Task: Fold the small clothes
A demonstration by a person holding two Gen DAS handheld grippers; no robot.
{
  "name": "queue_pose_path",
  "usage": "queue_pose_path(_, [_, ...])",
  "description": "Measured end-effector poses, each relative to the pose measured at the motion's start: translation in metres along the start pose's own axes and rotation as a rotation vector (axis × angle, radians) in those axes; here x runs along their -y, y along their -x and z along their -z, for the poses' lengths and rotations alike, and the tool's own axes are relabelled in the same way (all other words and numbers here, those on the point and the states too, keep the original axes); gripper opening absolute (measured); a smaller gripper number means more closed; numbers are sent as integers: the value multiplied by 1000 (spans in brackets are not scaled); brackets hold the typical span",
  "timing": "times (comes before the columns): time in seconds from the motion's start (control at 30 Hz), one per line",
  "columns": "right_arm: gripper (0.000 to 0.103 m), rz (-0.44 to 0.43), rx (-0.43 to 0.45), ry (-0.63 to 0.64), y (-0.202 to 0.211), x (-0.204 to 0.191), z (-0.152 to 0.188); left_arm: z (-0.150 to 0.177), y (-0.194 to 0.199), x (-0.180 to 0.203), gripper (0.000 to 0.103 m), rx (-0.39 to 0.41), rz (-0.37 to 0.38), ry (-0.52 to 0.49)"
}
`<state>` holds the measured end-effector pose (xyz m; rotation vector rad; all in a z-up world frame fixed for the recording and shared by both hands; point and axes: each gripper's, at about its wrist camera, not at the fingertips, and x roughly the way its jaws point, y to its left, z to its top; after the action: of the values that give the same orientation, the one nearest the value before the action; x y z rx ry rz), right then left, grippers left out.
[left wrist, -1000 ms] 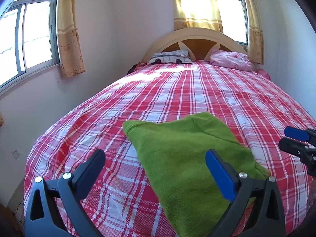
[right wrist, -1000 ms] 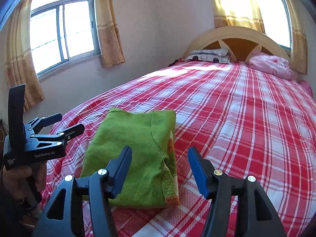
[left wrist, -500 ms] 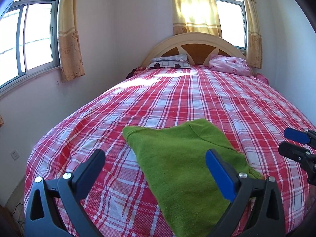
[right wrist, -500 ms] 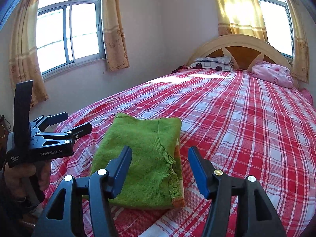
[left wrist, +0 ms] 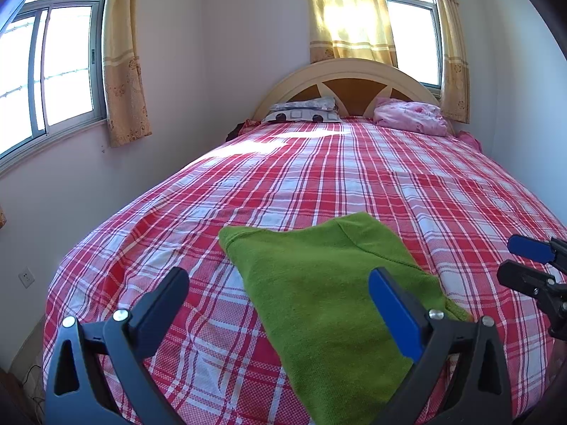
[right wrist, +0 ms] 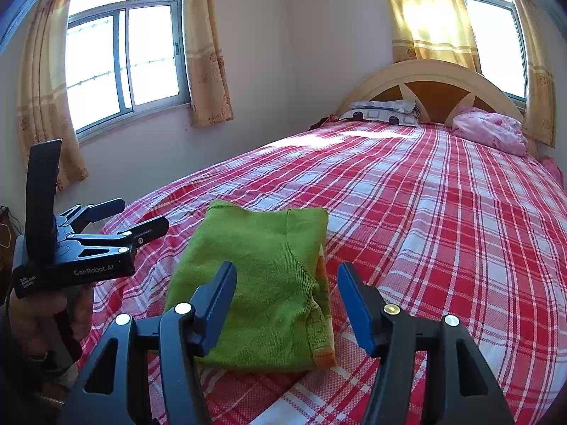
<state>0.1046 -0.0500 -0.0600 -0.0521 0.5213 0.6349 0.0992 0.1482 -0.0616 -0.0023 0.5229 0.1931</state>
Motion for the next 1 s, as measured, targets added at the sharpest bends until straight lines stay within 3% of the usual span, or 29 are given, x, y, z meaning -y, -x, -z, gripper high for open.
queue_pose_path(1.0, [61,-17,-5,3,1,-8,4,-1,1,1,103,-1,1,-1])
